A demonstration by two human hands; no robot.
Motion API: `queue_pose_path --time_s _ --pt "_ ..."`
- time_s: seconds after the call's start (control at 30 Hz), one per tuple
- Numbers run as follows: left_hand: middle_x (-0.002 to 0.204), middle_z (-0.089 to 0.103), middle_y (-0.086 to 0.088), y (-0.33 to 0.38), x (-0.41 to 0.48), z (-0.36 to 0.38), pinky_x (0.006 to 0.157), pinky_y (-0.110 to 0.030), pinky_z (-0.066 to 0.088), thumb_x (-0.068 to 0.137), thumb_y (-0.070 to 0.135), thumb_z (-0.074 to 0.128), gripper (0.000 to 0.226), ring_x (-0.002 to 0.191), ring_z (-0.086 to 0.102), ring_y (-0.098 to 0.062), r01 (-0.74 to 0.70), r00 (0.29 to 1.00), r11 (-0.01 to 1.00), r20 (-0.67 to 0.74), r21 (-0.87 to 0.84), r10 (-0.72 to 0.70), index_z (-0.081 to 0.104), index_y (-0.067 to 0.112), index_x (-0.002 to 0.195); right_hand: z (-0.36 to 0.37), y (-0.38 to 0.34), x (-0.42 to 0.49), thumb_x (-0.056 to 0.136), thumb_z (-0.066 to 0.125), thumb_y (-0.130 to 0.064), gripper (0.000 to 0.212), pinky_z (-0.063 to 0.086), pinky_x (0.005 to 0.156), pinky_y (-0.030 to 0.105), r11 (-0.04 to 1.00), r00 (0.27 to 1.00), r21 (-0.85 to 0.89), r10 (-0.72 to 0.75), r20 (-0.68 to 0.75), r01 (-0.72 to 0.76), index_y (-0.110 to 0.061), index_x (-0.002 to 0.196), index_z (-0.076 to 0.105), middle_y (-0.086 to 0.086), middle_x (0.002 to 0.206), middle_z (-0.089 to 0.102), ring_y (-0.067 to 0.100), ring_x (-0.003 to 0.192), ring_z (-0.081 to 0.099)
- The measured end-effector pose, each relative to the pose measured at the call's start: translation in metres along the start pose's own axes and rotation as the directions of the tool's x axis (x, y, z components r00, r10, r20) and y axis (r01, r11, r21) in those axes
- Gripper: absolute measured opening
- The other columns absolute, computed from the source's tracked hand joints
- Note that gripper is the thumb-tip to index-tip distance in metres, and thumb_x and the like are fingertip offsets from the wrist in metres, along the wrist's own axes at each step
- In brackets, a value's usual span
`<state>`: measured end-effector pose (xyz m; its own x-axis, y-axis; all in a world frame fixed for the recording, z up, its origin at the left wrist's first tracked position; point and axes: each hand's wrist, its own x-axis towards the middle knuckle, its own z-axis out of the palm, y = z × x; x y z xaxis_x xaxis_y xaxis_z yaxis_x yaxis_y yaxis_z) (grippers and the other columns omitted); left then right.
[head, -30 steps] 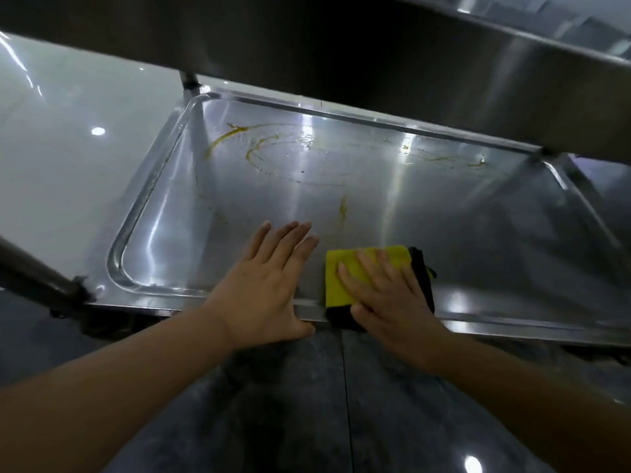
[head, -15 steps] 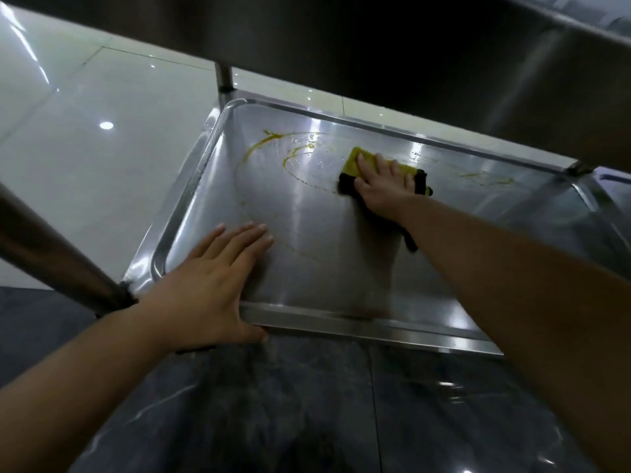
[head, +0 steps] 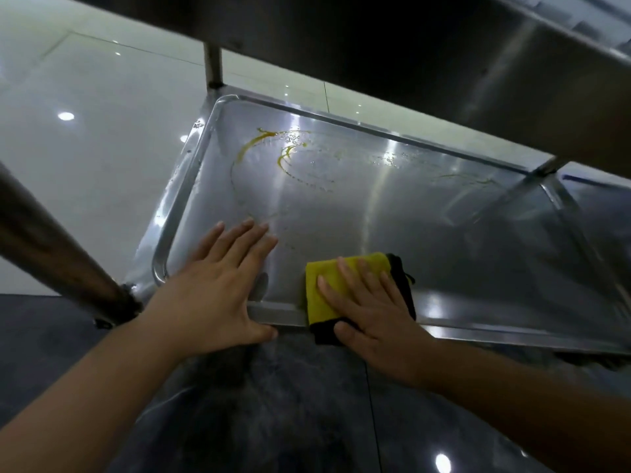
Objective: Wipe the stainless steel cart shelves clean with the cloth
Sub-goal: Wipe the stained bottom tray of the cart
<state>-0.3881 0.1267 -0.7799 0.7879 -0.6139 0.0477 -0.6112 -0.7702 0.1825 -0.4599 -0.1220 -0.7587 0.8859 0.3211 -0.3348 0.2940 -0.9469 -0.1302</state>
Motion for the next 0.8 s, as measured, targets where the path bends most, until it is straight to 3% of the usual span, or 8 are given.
queue_pose_path --time_s 0.13,0.2,0.33,0.47,0.67,0.8 --pt "0.15 0.034 -0.01 0.001 -0.002 0.001 0.113 -0.043 0.014 0.056 0.086 0.045 0.119 0.14 0.025 -0.023 0.009 1.0 1.0 -0.009 -0.001 -0.009 0.034 0.008 0.145 -0.011 0.016 0.031 0.081 -0.005 -0.072 0.061 -0.011 0.115 0.037 0.994 0.995 -0.1 -0.061 -0.076 0.053 -0.055 0.136 -0.026 -0.016 0.15 -0.026 0.015 0.144 -0.021" --pt "0.148 0.038 -0.011 0.002 -0.001 0.0 0.112 -0.043 0.015 0.055 0.085 0.045 0.117 0.139 0.028 -0.024 0.006 1.0 1.0 -0.015 0.002 -0.006 0.037 0.007 0.143 -0.02 0.024 0.065 0.078 0.001 -0.066 0.06 -0.009 0.116 0.039 0.993 0.993 -0.103 0.041 -0.114 -0.053 -0.055 0.131 -0.026 -0.016 0.152 -0.025 0.014 0.145 -0.018" --pt "0.149 0.035 -0.009 0.001 0.0 0.0 0.113 -0.041 0.012 0.056 0.084 0.046 0.117 0.14 0.026 -0.023 0.014 1.0 1.0 -0.011 -0.01 -0.014 0.034 0.01 0.145 -0.049 0.047 0.146 0.098 0.024 -0.053 0.058 -0.007 0.116 0.043 0.967 0.949 0.008 0.252 -0.188 -0.256 -0.049 0.147 -0.007 -0.009 0.16 -0.011 0.018 0.147 -0.012" --pt "0.153 0.028 -0.006 0.001 -0.001 -0.002 0.114 -0.039 0.007 0.055 0.086 0.046 0.119 0.143 0.017 -0.021 0.008 1.0 1.0 -0.01 -0.004 -0.008 0.027 0.014 0.148 -0.071 0.057 0.185 0.1 0.024 -0.051 0.057 -0.008 0.116 0.047 0.92 0.909 0.087 0.391 -0.146 -0.382 -0.044 0.149 -0.002 -0.006 0.16 -0.011 0.021 0.147 -0.012" --pt "0.151 0.033 -0.007 0.002 -0.002 -0.003 0.114 -0.04 0.008 0.055 0.086 0.045 0.118 0.142 0.021 -0.022 0.017 1.0 1.0 -0.018 -0.009 -0.017 0.032 0.011 0.145 -0.044 0.033 0.131 0.097 0.023 -0.053 0.058 -0.007 0.116 0.043 0.961 0.942 0.022 0.276 -0.191 -0.277 -0.046 0.148 -0.003 -0.008 0.16 -0.01 0.019 0.147 -0.011" --pt "0.147 0.039 -0.009 0.002 -0.003 0.0 0.113 -0.043 0.013 0.054 0.087 0.044 0.119 0.14 0.028 -0.024 0.011 0.999 1.0 -0.047 0.008 -0.011 0.037 0.007 0.143 -0.01 -0.004 0.052 0.073 -0.01 -0.074 0.065 -0.014 0.113 0.036 0.993 0.989 -0.068 0.09 -0.115 -0.098 -0.055 0.132 -0.028 -0.01 0.156 -0.023 0.017 0.145 -0.021"
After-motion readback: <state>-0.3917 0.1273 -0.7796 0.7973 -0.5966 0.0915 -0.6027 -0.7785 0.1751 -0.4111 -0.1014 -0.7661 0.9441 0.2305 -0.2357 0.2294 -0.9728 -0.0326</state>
